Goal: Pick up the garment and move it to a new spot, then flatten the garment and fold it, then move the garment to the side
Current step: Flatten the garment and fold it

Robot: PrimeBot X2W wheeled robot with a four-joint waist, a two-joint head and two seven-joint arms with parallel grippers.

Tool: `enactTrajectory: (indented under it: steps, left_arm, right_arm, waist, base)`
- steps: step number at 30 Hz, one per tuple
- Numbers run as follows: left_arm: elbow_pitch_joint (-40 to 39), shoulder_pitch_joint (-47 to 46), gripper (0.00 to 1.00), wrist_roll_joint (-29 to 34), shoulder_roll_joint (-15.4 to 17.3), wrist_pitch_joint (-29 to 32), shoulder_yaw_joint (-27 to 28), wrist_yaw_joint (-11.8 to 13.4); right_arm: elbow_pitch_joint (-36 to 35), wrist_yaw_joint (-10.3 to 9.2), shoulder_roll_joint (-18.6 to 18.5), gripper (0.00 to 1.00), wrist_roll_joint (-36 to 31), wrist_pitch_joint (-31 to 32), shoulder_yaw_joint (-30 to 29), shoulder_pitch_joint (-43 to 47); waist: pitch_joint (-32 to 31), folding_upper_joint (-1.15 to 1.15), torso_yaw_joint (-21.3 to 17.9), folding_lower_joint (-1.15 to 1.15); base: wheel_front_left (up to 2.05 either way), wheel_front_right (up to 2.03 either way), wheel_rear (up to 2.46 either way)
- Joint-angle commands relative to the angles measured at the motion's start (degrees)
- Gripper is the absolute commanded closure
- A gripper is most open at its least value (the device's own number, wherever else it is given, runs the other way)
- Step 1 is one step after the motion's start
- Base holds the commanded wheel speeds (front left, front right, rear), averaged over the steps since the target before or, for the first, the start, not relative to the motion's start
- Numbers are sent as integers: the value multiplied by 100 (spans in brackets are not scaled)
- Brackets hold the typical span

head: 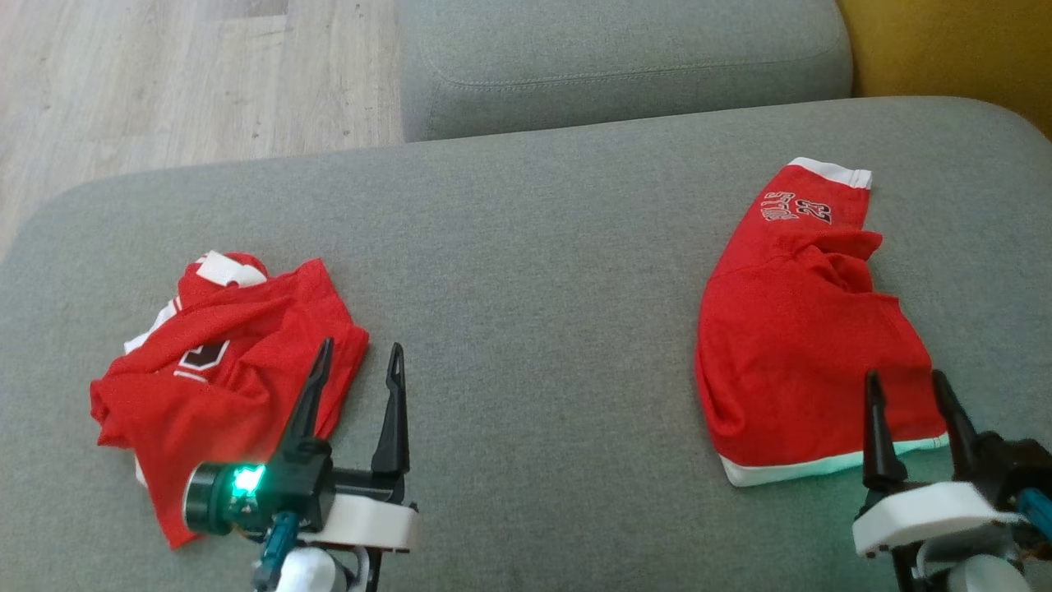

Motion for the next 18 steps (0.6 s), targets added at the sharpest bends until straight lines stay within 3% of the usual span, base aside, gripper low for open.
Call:
enactTrajectory:
  steps: [1,9,18]
  left_arm:
    - [-189,-147,0,58,22,-55,242,11]
    - [-247,-158,0,105,37,-55,247,8]
    - [-205,-336,0,147,61,-53,187,-31]
  right_arm:
    - [-145,-4,-51,0,90,-109,186,-144]
    - [55,-4,-51,0,237,-188,-162,-333]
    - [1516,-4,-51,0,148,135,-992,-804]
  waist:
    - [0,0,6,1]
    - [178,0,12,1]
    - [515,0,74,1]
  base:
    - [0,0,0]
    - [0,0,0]
    - [0,0,0]
